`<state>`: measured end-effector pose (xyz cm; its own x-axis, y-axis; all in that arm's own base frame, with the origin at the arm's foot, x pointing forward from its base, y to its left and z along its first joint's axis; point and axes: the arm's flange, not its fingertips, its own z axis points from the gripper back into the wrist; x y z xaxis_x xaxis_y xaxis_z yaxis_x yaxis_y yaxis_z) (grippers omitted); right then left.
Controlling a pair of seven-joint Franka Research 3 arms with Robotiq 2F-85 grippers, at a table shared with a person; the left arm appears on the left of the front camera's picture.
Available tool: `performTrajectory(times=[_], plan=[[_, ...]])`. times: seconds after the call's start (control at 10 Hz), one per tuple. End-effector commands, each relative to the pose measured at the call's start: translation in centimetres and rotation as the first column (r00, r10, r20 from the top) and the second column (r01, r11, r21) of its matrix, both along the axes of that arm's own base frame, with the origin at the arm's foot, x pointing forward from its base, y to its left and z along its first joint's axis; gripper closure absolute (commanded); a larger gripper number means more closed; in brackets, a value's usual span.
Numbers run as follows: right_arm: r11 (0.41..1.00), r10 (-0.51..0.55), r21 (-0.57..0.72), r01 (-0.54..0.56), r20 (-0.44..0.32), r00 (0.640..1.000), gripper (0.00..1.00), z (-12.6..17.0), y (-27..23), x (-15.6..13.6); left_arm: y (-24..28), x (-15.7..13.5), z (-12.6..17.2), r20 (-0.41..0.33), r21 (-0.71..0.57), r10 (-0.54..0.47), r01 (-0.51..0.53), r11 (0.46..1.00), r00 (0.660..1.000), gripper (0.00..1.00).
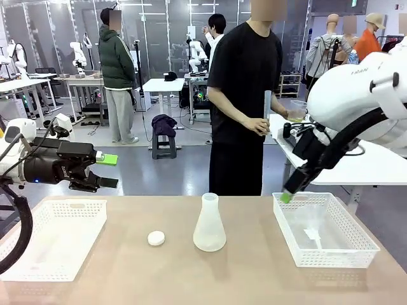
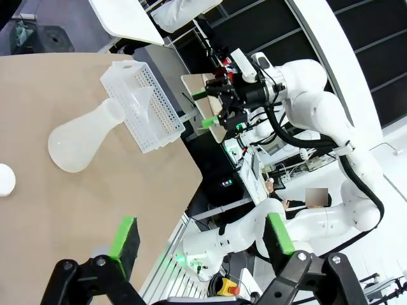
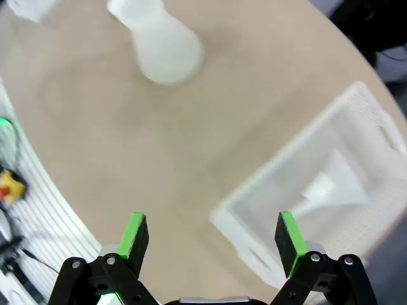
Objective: Prepare the solutions needed for the experiment.
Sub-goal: Pick up the Plastic Funnel and insert it into the Big flask.
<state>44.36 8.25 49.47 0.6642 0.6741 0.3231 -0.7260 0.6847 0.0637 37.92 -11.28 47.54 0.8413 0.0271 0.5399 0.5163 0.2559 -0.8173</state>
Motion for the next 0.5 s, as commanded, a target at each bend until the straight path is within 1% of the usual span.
performTrajectory(times=[0.0,0.1,0.2,0.3,0.4], plan=[[0.989,0.058,-0.136,-0.057,0.007,0.998,0.0,1.2,-1.7,2.8,-0.3,0.1,0.1,-0.014,-0.029,0.002,-0.002,1.0,1.0,0.0],[0.983,0.086,-0.161,-0.086,-0.007,0.996,0.0,1.4,-3.1,4.0,-0.3,0.1,0.1,-0.014,-0.029,0.002,-0.002,1.0,1.0,0.0],[0.977,0.09,-0.192,-0.097,-0.045,0.995,0.0,1.3,-4.3,5.0,-0.3,0.1,0.1,-0.014,-0.029,0.002,-0.002,1.0,1.0,0.0],[0.975,0.117,-0.181,-0.126,-0.056,0.991,0.0,1.3,-5.4,5.7,-0.3,0.1,0.1,-0.014,-0.029,0.002,-0.002,1.0,1.0,0.0],[0.97,0.132,-0.199,-0.141,-0.058,0.989,0.0,1.4,-6.0,6.1,-0.3,0.1,0.1,-0.014,-0.029,0.002,-0.002,1.0,1.0,0.0]])
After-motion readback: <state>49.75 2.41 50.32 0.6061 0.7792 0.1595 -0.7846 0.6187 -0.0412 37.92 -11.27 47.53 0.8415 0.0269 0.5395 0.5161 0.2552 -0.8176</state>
